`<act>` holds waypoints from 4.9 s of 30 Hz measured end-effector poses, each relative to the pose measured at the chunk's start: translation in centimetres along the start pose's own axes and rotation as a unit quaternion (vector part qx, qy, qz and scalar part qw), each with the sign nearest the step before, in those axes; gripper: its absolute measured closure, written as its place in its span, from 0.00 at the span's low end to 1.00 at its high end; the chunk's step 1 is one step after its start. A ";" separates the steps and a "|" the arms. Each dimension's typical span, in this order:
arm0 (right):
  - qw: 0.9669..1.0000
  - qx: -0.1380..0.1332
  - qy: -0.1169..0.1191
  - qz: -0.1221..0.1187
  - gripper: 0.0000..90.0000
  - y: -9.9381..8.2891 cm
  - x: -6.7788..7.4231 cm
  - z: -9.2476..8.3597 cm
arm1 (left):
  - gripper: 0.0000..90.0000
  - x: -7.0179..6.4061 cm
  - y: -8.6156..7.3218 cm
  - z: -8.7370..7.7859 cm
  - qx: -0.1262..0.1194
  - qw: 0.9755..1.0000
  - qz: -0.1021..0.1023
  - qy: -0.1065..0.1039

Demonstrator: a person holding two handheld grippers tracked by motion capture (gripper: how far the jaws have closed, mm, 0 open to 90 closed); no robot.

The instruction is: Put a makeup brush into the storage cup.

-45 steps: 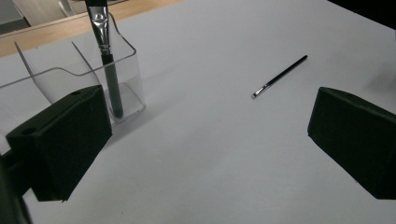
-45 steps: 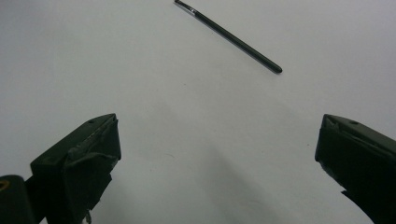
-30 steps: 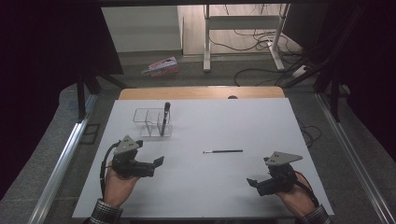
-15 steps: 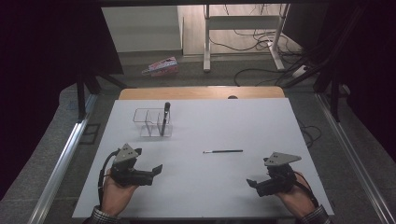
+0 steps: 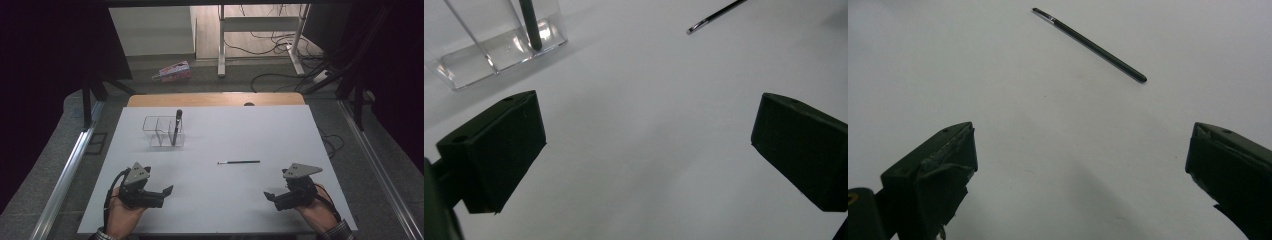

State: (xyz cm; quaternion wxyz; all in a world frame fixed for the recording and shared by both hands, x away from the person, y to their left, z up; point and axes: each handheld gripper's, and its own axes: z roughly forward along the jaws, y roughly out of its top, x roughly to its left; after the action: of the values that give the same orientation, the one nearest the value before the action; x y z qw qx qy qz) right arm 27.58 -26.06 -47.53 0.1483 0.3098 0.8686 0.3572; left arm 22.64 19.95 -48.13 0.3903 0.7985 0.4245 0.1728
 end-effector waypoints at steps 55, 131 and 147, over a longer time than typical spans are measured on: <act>0.998 0.057 0.008 0.010 0.00 2.8 -1.7 0.7 | 0.01 0.1 -1.0 0.0 0.004 1.000 -0.016 -0.003; 0.966 0.222 0.032 -0.124 0.30 10.3 -5.5 9.0 | 0.01 0.3 -1.1 0.2 0.011 1.000 -0.020 -0.008; 0.963 0.226 0.053 -0.138 0.42 11.1 -4.8 11.1 | 0.01 0.2 -1.1 0.2 0.011 1.000 -0.018 -0.006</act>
State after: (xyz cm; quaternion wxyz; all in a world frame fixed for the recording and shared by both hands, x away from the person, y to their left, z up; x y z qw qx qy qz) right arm 41.34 -17.15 -47.27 0.0762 0.1926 0.9677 0.1439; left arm 22.28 20.44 -49.13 0.3875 0.7961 0.4377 0.1563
